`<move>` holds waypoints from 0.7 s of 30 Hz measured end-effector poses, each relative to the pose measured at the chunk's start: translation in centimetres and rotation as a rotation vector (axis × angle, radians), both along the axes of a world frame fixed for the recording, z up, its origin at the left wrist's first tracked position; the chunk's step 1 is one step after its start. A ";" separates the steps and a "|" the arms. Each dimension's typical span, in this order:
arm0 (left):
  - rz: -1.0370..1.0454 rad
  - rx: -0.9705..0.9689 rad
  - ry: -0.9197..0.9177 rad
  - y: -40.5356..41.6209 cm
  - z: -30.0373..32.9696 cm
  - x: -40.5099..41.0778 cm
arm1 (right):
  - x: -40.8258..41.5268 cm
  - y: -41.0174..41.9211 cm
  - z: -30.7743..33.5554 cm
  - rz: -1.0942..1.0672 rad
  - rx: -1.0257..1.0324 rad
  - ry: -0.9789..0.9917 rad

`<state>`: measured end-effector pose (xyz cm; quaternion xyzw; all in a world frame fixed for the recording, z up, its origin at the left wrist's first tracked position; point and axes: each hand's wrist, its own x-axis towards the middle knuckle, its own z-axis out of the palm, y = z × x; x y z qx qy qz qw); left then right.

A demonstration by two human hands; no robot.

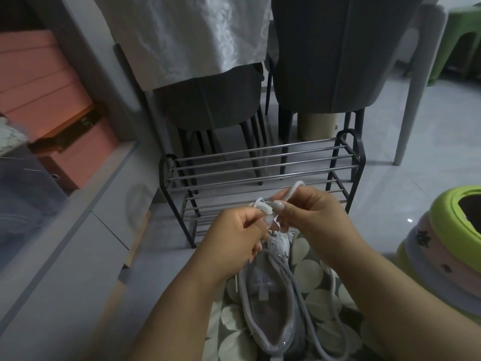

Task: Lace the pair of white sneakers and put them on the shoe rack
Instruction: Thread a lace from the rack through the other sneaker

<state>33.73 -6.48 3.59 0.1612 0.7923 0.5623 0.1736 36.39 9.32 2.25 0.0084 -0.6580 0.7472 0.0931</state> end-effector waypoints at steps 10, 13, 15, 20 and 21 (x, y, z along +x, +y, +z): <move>0.185 -0.112 -0.034 -0.6 -0.5 1.0 | -0.4 1.3 -1.3 -0.033 0.209 -0.256; 0.165 -0.168 -0.061 -0.5 -1.0 1.2 | -0.5 1.5 -1.7 -0.033 0.298 -0.300; 0.174 -0.154 -0.086 -0.4 -1.4 1.4 | -0.5 1.5 -1.9 -0.023 0.338 -0.318; 0.182 -0.112 -0.144 0.1 -1.8 2.1 | -0.7 1.2 -2.3 -0.011 0.399 -0.330; 0.178 -0.098 -0.161 0.1 -1.8 2.0 | -0.8 1.0 -2.4 -0.010 0.410 -0.328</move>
